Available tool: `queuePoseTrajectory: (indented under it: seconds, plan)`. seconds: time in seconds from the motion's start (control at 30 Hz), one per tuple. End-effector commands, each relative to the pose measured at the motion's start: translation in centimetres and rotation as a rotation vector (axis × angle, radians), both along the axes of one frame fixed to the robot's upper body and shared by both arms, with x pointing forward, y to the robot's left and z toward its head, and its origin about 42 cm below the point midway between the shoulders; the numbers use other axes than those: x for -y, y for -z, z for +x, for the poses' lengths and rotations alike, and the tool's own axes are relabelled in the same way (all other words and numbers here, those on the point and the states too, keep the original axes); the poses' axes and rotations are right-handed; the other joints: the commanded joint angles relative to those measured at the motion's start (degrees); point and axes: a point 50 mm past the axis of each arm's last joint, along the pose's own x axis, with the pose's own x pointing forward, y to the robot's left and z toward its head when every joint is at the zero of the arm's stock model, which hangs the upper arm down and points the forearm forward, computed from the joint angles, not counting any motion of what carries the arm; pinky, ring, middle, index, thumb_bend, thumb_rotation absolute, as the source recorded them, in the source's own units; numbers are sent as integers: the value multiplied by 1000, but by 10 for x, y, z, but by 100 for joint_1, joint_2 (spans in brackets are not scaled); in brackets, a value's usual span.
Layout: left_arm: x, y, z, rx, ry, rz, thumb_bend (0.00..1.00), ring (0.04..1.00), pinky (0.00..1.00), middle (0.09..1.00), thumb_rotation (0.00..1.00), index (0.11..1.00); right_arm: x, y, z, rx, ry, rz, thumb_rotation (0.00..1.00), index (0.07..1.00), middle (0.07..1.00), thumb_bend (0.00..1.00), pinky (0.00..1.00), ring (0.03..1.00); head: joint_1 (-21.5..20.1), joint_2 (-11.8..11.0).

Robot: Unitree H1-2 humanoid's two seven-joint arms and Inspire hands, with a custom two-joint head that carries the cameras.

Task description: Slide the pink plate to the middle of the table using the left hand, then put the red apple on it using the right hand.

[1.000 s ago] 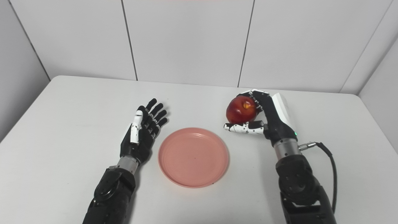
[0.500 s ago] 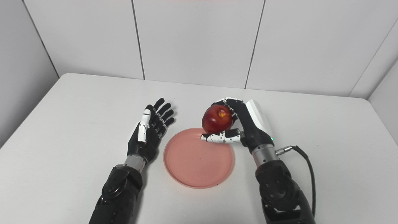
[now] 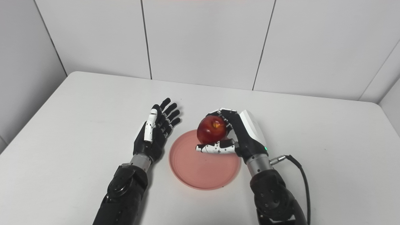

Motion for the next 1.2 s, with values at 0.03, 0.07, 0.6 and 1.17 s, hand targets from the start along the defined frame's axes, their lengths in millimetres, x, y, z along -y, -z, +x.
queuePoseTrajectory:
  seconds: [0.03, 0.07, 0.6, 1.17]
  plan:
    - [-1, -4, 3, -4, -17, -6, 376, 912, 905, 918, 1000, 908, -6, -11, 2, 75, -48, 11, 129, 486, 485, 512, 365, 434, 13, 14]
    - [-1, -4, 3, -5, -19, -7, 374, 913, 906, 918, 1000, 906, -7, -11, 2, 74, -50, 13, 129, 486, 482, 512, 357, 429, 13, 14]
    - [-2, -8, 5, -4, -40, -26, 377, 912, 912, 912, 1000, 898, -18, 10, 3, 73, -88, -76, 132, 487, 491, 514, 344, 420, -82, 119]
    - [-3, -11, 4, 0, -33, -29, 371, 918, 914, 921, 1000, 909, -25, 23, 6, 57, -77, -151, 131, 488, 461, 515, 268, 362, -182, 154]
